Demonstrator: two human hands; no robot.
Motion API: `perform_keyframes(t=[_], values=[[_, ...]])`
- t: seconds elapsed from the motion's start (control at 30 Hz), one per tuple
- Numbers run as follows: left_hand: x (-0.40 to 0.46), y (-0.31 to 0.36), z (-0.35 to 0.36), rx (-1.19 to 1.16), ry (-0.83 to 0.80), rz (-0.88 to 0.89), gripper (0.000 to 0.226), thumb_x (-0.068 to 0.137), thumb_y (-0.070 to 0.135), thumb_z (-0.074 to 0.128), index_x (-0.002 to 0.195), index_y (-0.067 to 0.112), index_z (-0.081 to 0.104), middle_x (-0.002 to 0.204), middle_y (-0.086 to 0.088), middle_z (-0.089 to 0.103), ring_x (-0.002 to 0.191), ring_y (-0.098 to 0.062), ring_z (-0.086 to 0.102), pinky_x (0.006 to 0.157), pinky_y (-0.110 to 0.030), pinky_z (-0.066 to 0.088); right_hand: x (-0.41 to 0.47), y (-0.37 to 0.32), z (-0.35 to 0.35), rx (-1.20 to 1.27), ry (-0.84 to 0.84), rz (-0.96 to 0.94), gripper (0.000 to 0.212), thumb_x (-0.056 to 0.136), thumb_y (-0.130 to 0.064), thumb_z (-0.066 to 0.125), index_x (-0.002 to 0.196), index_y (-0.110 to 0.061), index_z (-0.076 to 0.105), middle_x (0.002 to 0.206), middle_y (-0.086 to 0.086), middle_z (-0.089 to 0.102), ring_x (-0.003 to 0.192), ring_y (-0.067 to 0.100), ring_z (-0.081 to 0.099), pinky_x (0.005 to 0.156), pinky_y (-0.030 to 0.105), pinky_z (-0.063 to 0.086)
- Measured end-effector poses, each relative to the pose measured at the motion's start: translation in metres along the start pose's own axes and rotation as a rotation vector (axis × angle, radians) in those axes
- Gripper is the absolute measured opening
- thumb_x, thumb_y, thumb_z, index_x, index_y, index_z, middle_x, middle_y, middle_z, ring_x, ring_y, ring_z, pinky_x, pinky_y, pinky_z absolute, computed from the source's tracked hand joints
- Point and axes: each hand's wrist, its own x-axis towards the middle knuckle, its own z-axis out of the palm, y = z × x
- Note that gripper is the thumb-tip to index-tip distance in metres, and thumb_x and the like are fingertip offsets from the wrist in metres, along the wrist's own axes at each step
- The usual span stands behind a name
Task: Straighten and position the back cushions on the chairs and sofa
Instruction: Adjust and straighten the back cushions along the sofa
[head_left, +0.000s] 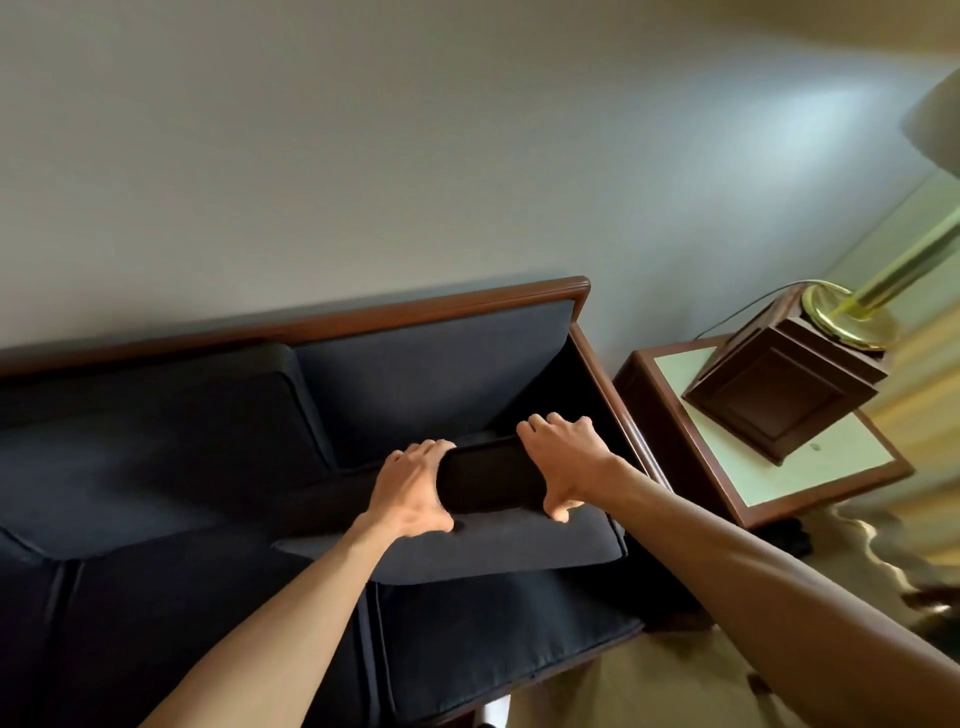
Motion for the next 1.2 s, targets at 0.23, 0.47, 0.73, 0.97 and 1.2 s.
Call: perform_keyframes(t=[0.23, 0.47, 0.73, 0.97, 1.2], values=[[0.004, 0.007, 0.002, 0.151, 0.036, -0.066, 0.101, 0.044, 0.04, 0.079, 0.138, 0.025, 0.043, 0.127, 0.009, 0.056, 0.113, -0.016, 0.051, 0.096, -0.039, 0.038, 0.02, 0.03, 0.029, 0.207, 0.104, -0.043, 0.107, 0.045, -0.034, 0.086, 0.139, -0.02, 0.036, 0.118, -0.007, 0.05, 0.107, 0.017, 0.046, 0.068, 0.039, 0.055], [0.004, 0.012, 0.045, 0.092, -0.021, -0.076, 0.1, 0.051, 0.055, 0.075, 0.141, 0.032, 0.035, 0.144, 0.013, 0.043, 0.128, -0.014, 0.042, 0.105, -0.043, 0.026, 0.04, 0.021, 0.101, 0.076, 0.005, 0.158, 0.103, 0.065, -0.026, 0.085, 0.146, -0.01, 0.024, 0.139, 0.006, 0.041, 0.132, 0.03, 0.037, 0.109, 0.066, 0.029], [0.005, -0.005, 0.064, 0.285, -0.019, -0.088, 0.118, 0.064, 0.056, 0.076, 0.153, 0.03, 0.003, 0.155, -0.002, 0.024, 0.143, -0.026, 0.023, 0.117, -0.054, 0.014, 0.062, -0.056, 0.125, 0.216, 0.123, -0.007, 0.129, 0.07, -0.026, 0.077, 0.153, -0.014, -0.021, 0.163, 0.01, -0.02, 0.148, 0.036, -0.022, 0.111, 0.069, -0.007], [-0.031, -0.083, 0.048, 0.38, 0.085, -0.183, 0.127, 0.043, 0.064, 0.081, 0.149, 0.024, 0.025, 0.138, -0.002, 0.046, 0.127, -0.027, 0.042, 0.112, -0.051, 0.027, 0.065, -0.009, 0.149, 0.338, 0.163, 0.082, 0.126, 0.072, -0.034, 0.078, 0.154, -0.024, -0.017, 0.166, -0.001, -0.004, 0.151, 0.019, -0.014, 0.117, 0.062, -0.002], [-0.015, -0.06, 0.041, 0.347, -0.064, -0.282, 0.12, 0.042, 0.053, 0.085, 0.143, 0.02, 0.028, 0.137, 0.002, 0.044, 0.13, -0.022, 0.04, 0.112, -0.063, 0.014, 0.087, 0.002, 0.134, 0.261, 0.106, 0.06, 0.116, 0.05, -0.036, 0.083, 0.147, -0.016, 0.025, 0.145, 0.008, 0.028, 0.141, 0.03, 0.022, 0.114, 0.069, 0.007]])
